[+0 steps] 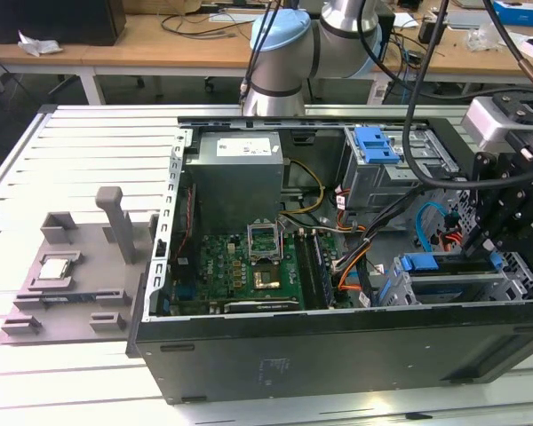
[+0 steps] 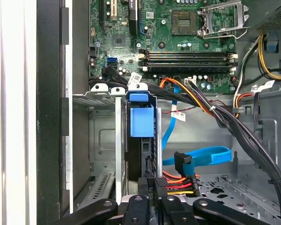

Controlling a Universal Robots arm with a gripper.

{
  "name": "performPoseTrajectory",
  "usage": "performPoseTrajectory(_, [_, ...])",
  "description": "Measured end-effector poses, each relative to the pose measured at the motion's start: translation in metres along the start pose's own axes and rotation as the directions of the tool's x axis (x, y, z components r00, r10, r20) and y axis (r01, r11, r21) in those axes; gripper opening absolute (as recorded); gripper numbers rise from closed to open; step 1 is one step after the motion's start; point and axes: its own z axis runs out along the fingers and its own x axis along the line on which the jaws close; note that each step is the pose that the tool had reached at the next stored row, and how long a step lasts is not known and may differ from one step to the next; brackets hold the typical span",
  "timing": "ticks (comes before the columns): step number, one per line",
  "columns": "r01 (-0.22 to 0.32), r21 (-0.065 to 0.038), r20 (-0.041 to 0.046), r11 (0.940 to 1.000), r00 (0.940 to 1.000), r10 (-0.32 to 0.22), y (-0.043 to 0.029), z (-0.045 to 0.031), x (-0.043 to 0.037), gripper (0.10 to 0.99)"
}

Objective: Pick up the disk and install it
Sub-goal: 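Insert the first disk wire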

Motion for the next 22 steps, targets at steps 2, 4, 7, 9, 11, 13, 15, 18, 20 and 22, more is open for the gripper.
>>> performPoseTrajectory(2, [0.000,0.000,0.0002,1.0000,1.0000,0.000,-0.0009,0.0004,0.0000,0.169])
performPoseTrajectory(4, [0.000,0.000,0.0003,1.0000,1.0000,0.000,-0.0013,0.0005,0.0000,0.169])
performPoseTrajectory(7, [0.000,0.001,0.0004,1.0000,1.0000,0.000,0.0007,0.0004,0.0001,0.169])
performPoseTrajectory(9, [0.000,0.003,0.0011,1.0000,1.0000,0.000,0.0022,-0.0003,0.0001,0.169])
performPoseTrajectory(11, [0.000,0.003,0.0008,1.0000,1.0000,0.000,0.0022,-0.0011,0.0000,0.169])
performPoseTrajectory(13, [0.000,0.003,0.0012,1.0000,1.0000,0.000,0.0023,-0.0023,0.0001,0.169])
performPoseTrajectory(15, [0.000,0.003,0.0007,1.0000,1.0000,0.000,0.0023,-0.0043,0.0001,0.169])
performPoseTrajectory(18, [-0.001,0.001,0.0009,1.0000,1.0000,0.001,0.0007,-0.0047,0.0000,0.169])
performPoseTrajectory(20, [-0.001,-0.002,0.0009,1.0000,1.0000,0.001,0.0002,-0.0034,0.0000,0.169])
performPoseTrajectory(22, [-0.001,-0.005,0.0007,1.0000,1.0000,0.001,-0.0001,-0.0019,0.0001,0.169])
